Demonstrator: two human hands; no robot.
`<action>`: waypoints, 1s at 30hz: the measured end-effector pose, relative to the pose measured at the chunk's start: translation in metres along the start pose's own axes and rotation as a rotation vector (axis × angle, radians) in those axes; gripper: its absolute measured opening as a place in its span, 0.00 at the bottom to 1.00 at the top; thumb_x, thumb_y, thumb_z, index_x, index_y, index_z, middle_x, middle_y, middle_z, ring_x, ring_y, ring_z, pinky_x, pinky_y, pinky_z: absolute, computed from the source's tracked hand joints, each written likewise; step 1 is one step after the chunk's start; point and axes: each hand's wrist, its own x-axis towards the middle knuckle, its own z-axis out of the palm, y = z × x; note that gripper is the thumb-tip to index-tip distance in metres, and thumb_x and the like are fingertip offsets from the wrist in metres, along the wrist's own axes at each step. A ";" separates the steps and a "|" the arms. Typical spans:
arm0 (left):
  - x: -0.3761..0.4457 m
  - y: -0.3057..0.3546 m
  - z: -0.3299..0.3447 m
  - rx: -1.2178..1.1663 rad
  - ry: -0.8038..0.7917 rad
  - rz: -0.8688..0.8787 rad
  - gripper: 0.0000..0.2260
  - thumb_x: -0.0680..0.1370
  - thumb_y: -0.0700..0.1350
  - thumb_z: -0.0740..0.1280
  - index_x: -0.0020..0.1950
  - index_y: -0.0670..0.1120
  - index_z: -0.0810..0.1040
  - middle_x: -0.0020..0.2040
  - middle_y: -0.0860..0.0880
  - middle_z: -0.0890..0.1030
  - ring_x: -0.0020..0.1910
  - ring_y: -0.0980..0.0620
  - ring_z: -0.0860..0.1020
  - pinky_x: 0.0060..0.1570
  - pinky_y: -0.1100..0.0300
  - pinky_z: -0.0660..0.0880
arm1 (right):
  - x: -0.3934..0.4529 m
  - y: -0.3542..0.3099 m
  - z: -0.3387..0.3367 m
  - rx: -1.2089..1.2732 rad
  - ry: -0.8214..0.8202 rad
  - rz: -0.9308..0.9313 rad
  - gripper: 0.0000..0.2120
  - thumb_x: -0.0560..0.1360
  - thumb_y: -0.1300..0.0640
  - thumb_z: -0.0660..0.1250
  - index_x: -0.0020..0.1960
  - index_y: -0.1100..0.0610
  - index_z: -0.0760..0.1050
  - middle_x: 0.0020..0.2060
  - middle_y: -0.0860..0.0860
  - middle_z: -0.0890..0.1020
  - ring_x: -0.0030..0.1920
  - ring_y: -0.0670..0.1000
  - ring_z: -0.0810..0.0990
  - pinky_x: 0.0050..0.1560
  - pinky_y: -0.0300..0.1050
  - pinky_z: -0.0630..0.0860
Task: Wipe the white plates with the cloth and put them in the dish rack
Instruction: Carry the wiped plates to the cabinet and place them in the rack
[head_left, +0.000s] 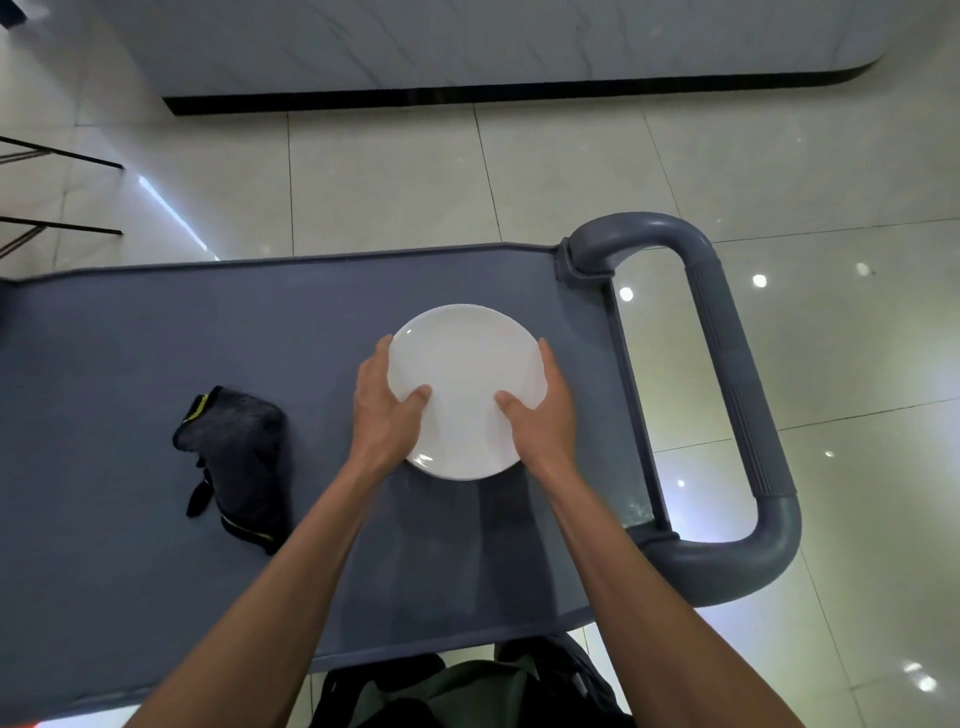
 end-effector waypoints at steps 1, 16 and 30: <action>-0.001 0.002 -0.001 -0.002 0.003 0.005 0.30 0.75 0.42 0.69 0.74 0.58 0.64 0.68 0.50 0.69 0.63 0.50 0.71 0.61 0.51 0.72 | -0.003 0.000 -0.001 0.000 0.019 -0.007 0.40 0.73 0.58 0.72 0.79 0.42 0.56 0.72 0.47 0.70 0.71 0.52 0.68 0.71 0.57 0.69; -0.020 0.053 -0.001 0.031 -0.077 0.325 0.36 0.75 0.40 0.70 0.80 0.53 0.59 0.76 0.54 0.63 0.65 0.66 0.62 0.66 0.63 0.60 | -0.053 -0.018 -0.037 0.051 0.309 -0.177 0.39 0.75 0.57 0.69 0.77 0.37 0.53 0.74 0.40 0.61 0.71 0.44 0.63 0.68 0.46 0.66; -0.079 0.113 0.060 0.042 -0.344 0.650 0.30 0.76 0.42 0.71 0.76 0.58 0.66 0.76 0.57 0.64 0.68 0.59 0.64 0.65 0.54 0.68 | -0.124 0.006 -0.115 0.097 0.743 -0.077 0.31 0.76 0.49 0.71 0.74 0.40 0.61 0.69 0.38 0.67 0.62 0.36 0.67 0.61 0.37 0.70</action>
